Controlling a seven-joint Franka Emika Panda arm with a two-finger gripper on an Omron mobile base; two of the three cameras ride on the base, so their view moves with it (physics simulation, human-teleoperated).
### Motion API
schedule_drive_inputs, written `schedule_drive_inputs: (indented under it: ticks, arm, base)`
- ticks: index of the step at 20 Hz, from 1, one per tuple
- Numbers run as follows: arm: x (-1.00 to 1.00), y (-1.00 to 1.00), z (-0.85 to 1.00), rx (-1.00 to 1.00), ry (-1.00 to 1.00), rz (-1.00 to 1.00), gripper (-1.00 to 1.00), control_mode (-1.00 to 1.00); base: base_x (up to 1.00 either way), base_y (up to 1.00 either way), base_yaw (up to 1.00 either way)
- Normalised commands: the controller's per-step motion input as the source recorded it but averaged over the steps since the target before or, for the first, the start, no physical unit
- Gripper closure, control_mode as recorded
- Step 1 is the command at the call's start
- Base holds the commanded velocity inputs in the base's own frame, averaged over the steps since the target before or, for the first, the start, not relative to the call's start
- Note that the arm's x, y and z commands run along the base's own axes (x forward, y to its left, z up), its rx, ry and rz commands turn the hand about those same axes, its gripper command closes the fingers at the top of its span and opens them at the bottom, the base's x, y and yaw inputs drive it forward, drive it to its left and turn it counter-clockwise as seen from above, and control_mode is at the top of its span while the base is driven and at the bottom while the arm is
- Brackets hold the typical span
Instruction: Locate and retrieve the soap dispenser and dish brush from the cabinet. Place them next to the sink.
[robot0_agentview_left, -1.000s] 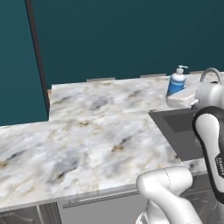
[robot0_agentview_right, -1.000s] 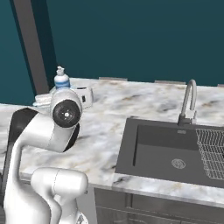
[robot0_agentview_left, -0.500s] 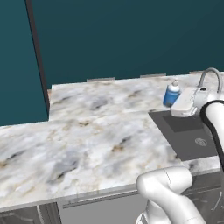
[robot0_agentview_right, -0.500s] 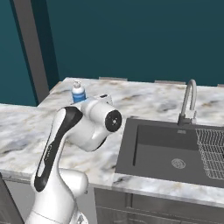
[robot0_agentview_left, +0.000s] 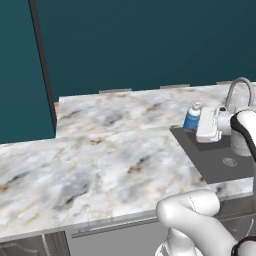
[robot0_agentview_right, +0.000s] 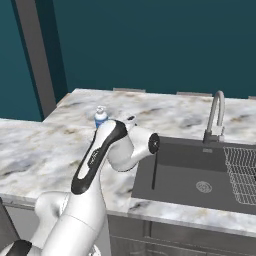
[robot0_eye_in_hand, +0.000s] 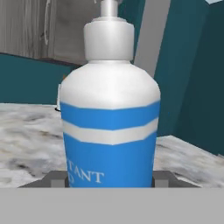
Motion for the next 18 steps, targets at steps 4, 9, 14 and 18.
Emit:
schedule_drive_inputs:
  ticks: [4, 9, 14, 18]
  arm:
    - [0.40, -0.20, -0.53, -0.09, 0.00, 0.18, 1.00, -1.00]
    - [0.45, -0.23, -0.44, -0.07, 0.00, 0.16, 1.00, -1.00]
    - [0.40, -0.05, -0.32, -0.05, 0.07, 0.11, 1.00, -1.00]
    - [0.38, -0.01, -0.38, -0.03, 0.04, 0.07, 1.00, -1.00]
  base:
    - [0.00, 0.00, 0.00]
    - [0.00, 0.00, 0.00]
    - [0.00, 0.00, 0.00]
    - [0.00, 0.00, 0.00]
